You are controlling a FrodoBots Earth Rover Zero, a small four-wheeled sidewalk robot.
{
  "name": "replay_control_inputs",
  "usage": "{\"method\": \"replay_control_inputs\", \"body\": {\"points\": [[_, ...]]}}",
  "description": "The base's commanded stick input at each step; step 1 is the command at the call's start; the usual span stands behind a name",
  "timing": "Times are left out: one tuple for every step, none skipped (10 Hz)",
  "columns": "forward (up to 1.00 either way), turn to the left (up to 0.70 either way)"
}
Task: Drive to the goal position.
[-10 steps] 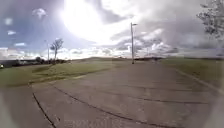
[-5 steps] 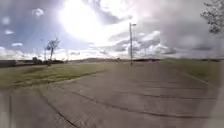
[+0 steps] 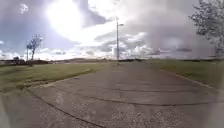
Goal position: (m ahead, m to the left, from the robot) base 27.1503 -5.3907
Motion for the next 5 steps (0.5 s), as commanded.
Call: {"method": "replay_control_inputs", "body": {"points": [[1.0, -0.25], [1.0, 0.0], [1.0, 0.0], [1.0, 0.0], [1.0, 0.0]]}}
